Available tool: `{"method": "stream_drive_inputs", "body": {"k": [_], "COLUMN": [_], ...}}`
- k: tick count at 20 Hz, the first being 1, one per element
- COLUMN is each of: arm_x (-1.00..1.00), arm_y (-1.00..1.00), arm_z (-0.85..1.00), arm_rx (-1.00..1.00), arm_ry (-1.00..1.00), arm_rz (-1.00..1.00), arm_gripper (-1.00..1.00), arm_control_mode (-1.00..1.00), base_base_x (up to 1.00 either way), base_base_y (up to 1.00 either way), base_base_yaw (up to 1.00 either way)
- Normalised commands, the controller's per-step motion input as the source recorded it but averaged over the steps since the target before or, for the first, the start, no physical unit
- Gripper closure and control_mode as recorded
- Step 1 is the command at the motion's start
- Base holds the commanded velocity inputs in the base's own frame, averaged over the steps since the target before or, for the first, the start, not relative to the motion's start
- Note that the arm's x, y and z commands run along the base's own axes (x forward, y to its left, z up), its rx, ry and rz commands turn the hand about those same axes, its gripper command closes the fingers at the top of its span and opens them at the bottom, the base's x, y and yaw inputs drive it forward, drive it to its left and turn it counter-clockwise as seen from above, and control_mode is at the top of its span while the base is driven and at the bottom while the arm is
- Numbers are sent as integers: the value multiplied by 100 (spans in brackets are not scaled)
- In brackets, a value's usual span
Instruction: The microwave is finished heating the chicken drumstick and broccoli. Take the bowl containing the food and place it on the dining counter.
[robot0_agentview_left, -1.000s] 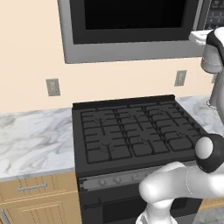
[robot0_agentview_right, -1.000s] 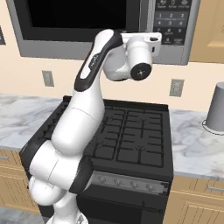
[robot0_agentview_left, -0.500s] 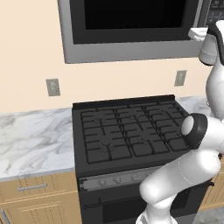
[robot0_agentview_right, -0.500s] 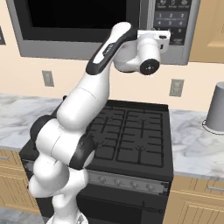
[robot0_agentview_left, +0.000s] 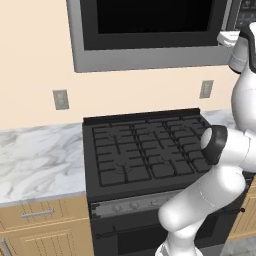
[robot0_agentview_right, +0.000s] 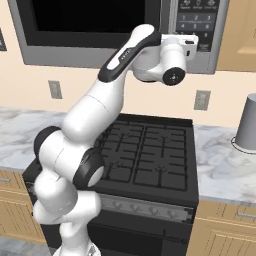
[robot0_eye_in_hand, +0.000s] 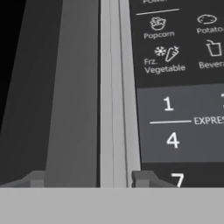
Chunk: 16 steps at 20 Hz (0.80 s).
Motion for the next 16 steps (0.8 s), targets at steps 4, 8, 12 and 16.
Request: {"method": "stream_drive_inputs", "body": {"k": [4,8,12,16], "arm_x": [2,0,0,0], "arm_y": [0,0,0,0], "arm_z": [0,0,0,0], "arm_rx": [0,0,0,0], "arm_ry": [0,0,0,0], "arm_rz": [0,0,0,0], "arm_gripper": [100,100,100,100], "arm_control_mode": [-100,-100,-100,-100], "base_base_x": [0,0,0,0], "base_base_y": [0,0,0,0], "base_base_yaw": [0,0,0,0]}}
